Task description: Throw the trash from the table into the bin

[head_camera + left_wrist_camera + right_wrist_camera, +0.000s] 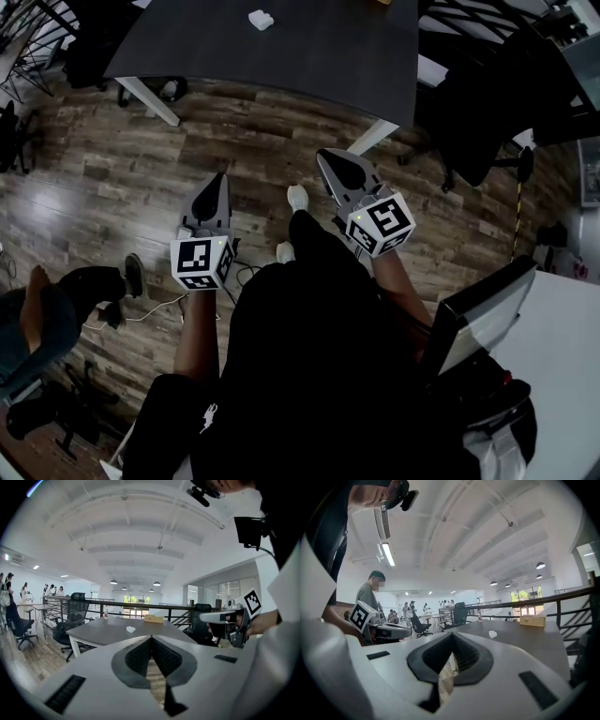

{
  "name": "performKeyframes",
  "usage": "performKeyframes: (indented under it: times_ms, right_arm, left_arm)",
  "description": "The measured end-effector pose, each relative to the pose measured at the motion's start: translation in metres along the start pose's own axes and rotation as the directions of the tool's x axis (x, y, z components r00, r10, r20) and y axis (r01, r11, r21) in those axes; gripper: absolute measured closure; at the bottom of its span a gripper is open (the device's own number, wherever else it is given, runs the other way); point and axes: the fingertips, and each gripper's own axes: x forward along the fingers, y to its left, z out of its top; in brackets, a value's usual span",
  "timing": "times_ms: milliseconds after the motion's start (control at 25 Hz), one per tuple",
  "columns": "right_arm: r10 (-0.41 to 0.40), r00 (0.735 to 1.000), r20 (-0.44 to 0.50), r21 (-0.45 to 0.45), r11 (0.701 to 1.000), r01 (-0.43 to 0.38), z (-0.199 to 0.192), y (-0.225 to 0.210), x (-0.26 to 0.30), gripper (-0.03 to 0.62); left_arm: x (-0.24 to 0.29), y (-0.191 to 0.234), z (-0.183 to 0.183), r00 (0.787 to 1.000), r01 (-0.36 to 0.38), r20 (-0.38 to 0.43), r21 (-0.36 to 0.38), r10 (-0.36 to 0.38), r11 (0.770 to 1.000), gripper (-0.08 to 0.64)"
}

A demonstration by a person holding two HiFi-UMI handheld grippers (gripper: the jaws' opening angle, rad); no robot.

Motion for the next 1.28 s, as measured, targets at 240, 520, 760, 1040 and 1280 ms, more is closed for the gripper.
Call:
performKeyframes:
  times_ms: [240, 520, 760, 1040, 1280]
  right_arm:
    - [0.039, 0.999, 0.001, 0.002, 0.999, -0.039, 0.001, -0.005, 0.037, 0.586]
    - [0.039, 0.999, 0.000, 0.019, 0.999, -0.039, 0.005, -0.052, 0.075, 0.586]
    - [0.033, 0.999, -0.009, 0.054, 0.998, -0.033, 0.007, -0.099, 0.111, 0.586]
    - [0.049, 0.998, -0.030, 0.063, 0.997, -0.047, 0.016, -0.165, 0.160, 0.586]
    - [0.069, 0.997, -0.036, 0.063, 0.996, -0.066, 0.026, -0.215, 0.204, 0.586]
  left_arm:
    - [0.011, 0.029, -0.007, 0.999, -0.043, -0.027, -0.011, 0.042, 0.999, 0.551]
    - [0.067, 0.040, 0.011, 0.999, -0.038, -0.026, 0.004, 0.038, 0.999, 0.551]
    - [0.126, 0.052, 0.027, 0.998, -0.023, -0.050, 0.021, 0.024, 1.000, 0.551]
    - [0.213, 0.059, 0.055, 0.998, 0.001, -0.058, 0.035, 0.002, 0.999, 0.551]
    - [0.277, 0.069, 0.073, 0.998, 0.005, -0.059, 0.035, -0.003, 0.999, 0.551]
